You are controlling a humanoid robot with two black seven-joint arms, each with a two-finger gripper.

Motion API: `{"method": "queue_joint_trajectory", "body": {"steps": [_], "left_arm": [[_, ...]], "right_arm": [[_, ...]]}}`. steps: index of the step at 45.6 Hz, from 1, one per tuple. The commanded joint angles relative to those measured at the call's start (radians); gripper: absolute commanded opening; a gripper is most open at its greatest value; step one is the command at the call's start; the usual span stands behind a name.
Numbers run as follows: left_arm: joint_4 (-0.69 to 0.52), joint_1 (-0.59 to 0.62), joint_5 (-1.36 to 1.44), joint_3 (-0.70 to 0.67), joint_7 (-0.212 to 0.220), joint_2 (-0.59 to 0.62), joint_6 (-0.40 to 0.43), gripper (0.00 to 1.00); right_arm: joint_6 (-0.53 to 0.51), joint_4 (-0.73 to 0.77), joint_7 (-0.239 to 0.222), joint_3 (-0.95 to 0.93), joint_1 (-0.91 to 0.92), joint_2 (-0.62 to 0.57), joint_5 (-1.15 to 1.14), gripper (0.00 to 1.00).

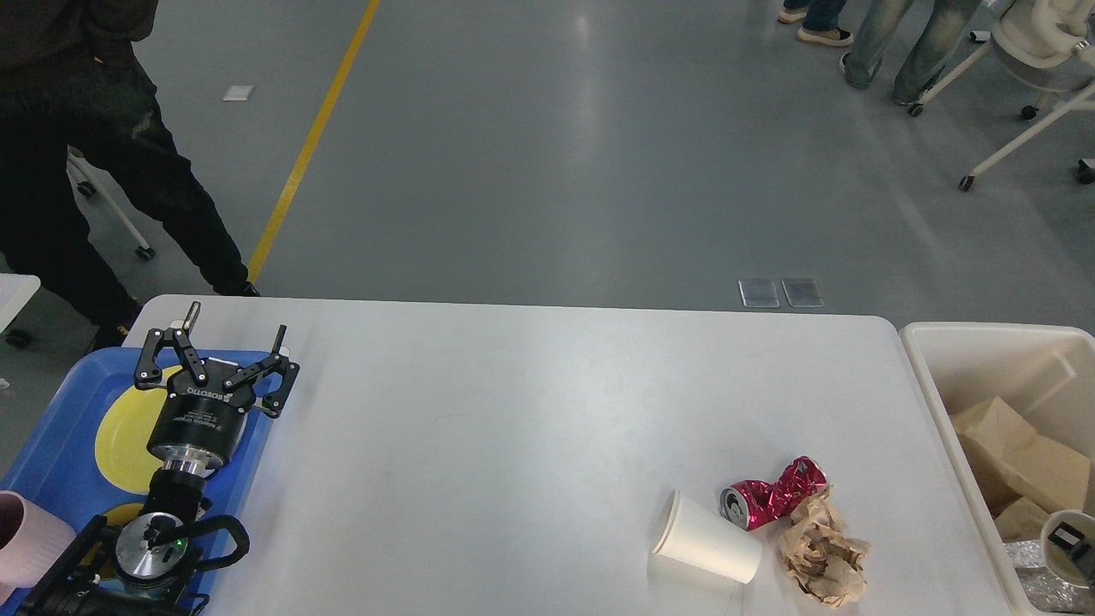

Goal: Tidy desktop

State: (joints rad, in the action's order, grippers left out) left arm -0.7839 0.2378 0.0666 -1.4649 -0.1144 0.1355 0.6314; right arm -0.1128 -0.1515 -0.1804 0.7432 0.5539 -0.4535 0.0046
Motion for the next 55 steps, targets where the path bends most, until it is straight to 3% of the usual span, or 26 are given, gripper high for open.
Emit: {"method": "queue_joint_trajectory", "body": {"steps": [1,4,8,13,23,33,39,45,55], "left_arm": [[0.0,0.0,-0.001,0.0,0.001,0.0,0.001,0.97],[0.0,0.0,0.001,0.0,0.001,-0.001,0.001,0.97],[0.0,0.0,0.001,0.0,0.001,-0.001,0.001,0.97],[0.0,0.0,0.001,0.0,0.001,0.0,0.001,0.97],[0.0,0.0,-0.001,0.0,0.001,0.001,0.001,0.97],[0.0,0.0,-0.001,0.0,0.001,-0.001,0.001,0.97],[0.0,0.0,-0.001,0.0,0.001,0.0,-0.001,0.97],[0.0,0.0,-0.001,0.0,0.001,-0.001,0.001,0.97],[0.0,0.0,0.001,0.0,0.001,0.0,0.001,0.97]], "right_arm": [[0.03,0.0,-0.001,0.001,-0.002,0.016,0.0,0.32],[0.041,0.0,-0.001,0.002,-0.014,0.029,-0.001,0.4],[0.053,0.003,0.001,0.005,-0.012,0.029,-0.002,0.78],[0.053,0.0,0.001,0.002,-0.008,0.021,0.0,0.98],[0.036,-0.048,-0.001,-0.001,0.056,-0.028,-0.001,1.0],[-0.007,-0.29,-0.004,0.037,0.283,-0.186,-0.018,1.0],[-0.142,-0.353,-0.004,0.156,0.432,-0.217,-0.021,1.0],[-0.326,-0.528,-0.007,0.301,0.684,-0.258,-0.029,1.0],[-0.6,-0.796,-0.013,0.571,1.135,-0.166,-0.055,1.0]]}}
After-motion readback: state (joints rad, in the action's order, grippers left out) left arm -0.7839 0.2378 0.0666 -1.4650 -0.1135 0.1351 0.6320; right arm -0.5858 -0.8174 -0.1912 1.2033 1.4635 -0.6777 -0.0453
